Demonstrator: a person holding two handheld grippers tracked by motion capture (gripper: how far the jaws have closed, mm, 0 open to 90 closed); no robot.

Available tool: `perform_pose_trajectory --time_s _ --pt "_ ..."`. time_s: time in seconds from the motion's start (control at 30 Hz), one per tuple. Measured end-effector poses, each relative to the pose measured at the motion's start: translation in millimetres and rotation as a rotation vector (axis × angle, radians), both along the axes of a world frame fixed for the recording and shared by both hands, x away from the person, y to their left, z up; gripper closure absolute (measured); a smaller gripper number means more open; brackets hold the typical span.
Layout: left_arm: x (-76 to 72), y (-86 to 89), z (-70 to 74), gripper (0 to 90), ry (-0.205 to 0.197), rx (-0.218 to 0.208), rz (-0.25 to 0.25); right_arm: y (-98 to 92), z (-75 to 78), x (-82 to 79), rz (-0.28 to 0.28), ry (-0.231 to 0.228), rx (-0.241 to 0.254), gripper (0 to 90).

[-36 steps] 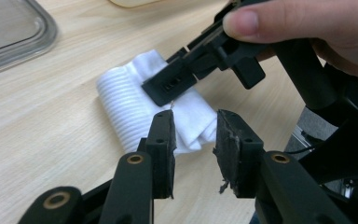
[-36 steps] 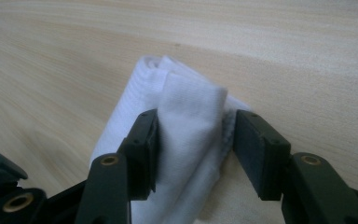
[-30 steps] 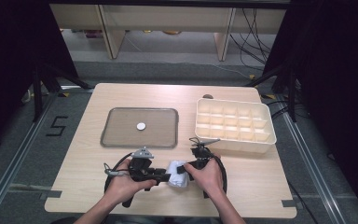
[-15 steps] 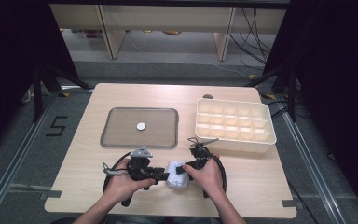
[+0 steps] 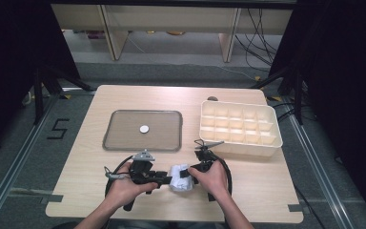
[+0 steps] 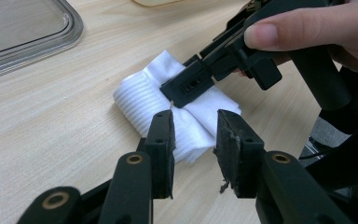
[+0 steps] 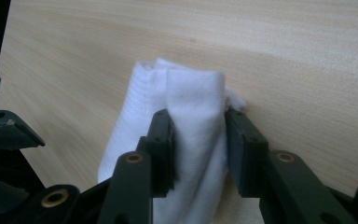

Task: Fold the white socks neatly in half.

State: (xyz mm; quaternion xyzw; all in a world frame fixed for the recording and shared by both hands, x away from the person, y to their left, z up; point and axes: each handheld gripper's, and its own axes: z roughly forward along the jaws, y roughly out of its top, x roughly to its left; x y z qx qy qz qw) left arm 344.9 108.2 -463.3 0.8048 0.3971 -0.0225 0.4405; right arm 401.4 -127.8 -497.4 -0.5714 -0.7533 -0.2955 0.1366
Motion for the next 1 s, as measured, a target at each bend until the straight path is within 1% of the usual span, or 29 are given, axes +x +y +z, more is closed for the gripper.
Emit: perform_pose_trajectory --time_s 0.03,0.07,0.13,0.17,0.2,0.23,0.27,0.3,0.33,0.37,0.4,0.43,0.47,0.5,0.53,0.57,0.6,0.63,0.67,0.7,0.73,0.77,0.8,0.83,0.87,0.9,0.93,0.97,1.0 --pt "0.5 0.5 -0.4 66.0 0.004 -0.005 -0.007 -0.8 -1.5 0.8 0.014 -0.015 0.013 67.8" --pt "0.6 1.0 -0.6 66.0 0.002 -0.002 -0.007 -1.9 -3.3 1.9 0.038 -0.034 0.038 68.6" --pt "0.7 1.3 -0.8 65.8 0.002 -0.002 -0.008 -2.5 -3.6 1.7 0.041 -0.040 0.043 70.0" --pt "0.4 1.3 -0.8 65.8 -0.002 0.001 -0.001 -2.3 -2.1 0.6 0.023 -0.008 0.028 70.5" --pt "0.5 1.5 -1.1 65.7 -0.002 0.000 -0.001 -1.7 -1.2 -0.7 0.009 -0.017 0.020 71.0" --pt "0.6 1.6 -1.4 65.6 -0.004 0.000 0.001 -1.8 -2.4 -0.8 0.009 -0.036 0.024 71.4" --pt "0.6 1.5 -1.8 65.5 -0.005 -0.004 0.005 -2.6 -3.7 0.0 0.031 -0.055 0.045 71.8" --pt "0.9 2.0 -2.0 65.4 -0.007 -0.001 0.002 -2.9 -3.5 -0.5 0.040 -0.058 0.052 72.1" --pt "0.1 1.4 -2.1 65.1 0.002 -0.004 0.016 -1.5 -0.8 -2.3 -0.002 -0.020 0.029 72.4" --pt "0.5 2.0 -2.9 64.9 0.001 -0.009 0.013 -1.3 -0.9 -3.1 -0.004 -0.017 0.033 72.6" --pt "0.6 2.4 -3.1 64.7 0.001 -0.009 0.014 -1.1 -1.1 -3.9 -0.001 -0.036 0.042 72.8" --pt "0.5 2.1 -3.8 64.6 -0.006 -0.012 0.023 -2.5 -1.5 -3.8 0.011 -0.039 0.040 73.0" --pt "1.0 2.9 -3.8 64.4 -0.003 -0.008 0.020 -2.3 -1.1 -4.4 0.011 -0.042 0.041 73.3" --pt "1.5 3.4 -4.1 64.4 -0.006 -0.005 0.025 -2.4 -3.0 -3.8 0.024 -0.087 0.051 73.5" --pt "2.3 4.2 -4.5 64.3 -0.007 -0.010 0.024 -2.9 -3.1 -3.6 0.035 -0.090 0.064 73.7" --pt "1.9 4.9 -4.1 64.2 -0.010 -0.009 0.027 -3.0 -2.2 -4.3 0.024 -0.086 0.050 74.0" --pt "2.0 6.0 -4.1 64.1 -0.018 -0.008 0.039 -1.9 -1.8 -5.4 0.019 -0.093 0.059 74.1" --pt "2.4 6.8 -4.2 64.0 -0.013 -0.015 0.037 -3.2 -1.8 -5.4 0.036 -0.114 0.051 74.3" --pt "2.8 8.0 -4.7 64.0 -0.021 -0.017 0.040 -2.0 -0.3 -6.9 0.024 -0.114 0.041 74.3" --pt "3.3 9.0 -4.9 63.9 -0.038 -0.011 0.041 -1.7 1.7 -8.1 0.025 -0.124 0.031 74.4" --pt "3.8 10.3 -5.3 63.8 -0.038 -0.015 0.036 -2.7 2.1 -7.8 0.041 -0.147 0.023 74.4" --pt "3.1 10.5 -5.5 63.7 -0.045 -0.020 0.053 -3.1 5.0 -8.8 0.031 -0.160 0.003 74.4" --pt "3.4 12.1 -5.5 63.4 -0.061 -0.010 0.047 -4.6 7.5 -8.9 0.031 -0.174 -0.002 74.5" --pt "3.1 13.0 -6.7 63.1 -0.061 -0.029 0.054 -6.2 9.7 -9.0 0.033 -0.185 -0.001 74.5" --pt "3.3 14.1 -7.5 62.7 -0.077 -0.029 0.057 -8.4 13.0 -10.0 0.023 -0.202 -0.017 74.5" --pt "2.6 14.4 -8.1 62.3 -0.085 -0.026 0.075 -8.1 17.4 -12.7 -0.004 -0.162 -0.010 74.5" --pt "2.6 15.7 -9.4 62.0 -0.093 -0.032 0.078 -11.5 16.9 -11.2 0.021 -0.212 -0.023 74.5" --pt "2.4 16.4 -10.1 61.6 -0.098 -0.024 0.094 -14.0 19.4 -11.7 0.022 -0.220 -0.023 74.4" --pt "3.0 17.6 -12.2 60.9 -0.108 -0.035 0.092 -15.3 22.7 -13.0 0.009 -0.228 -0.034 74.4"
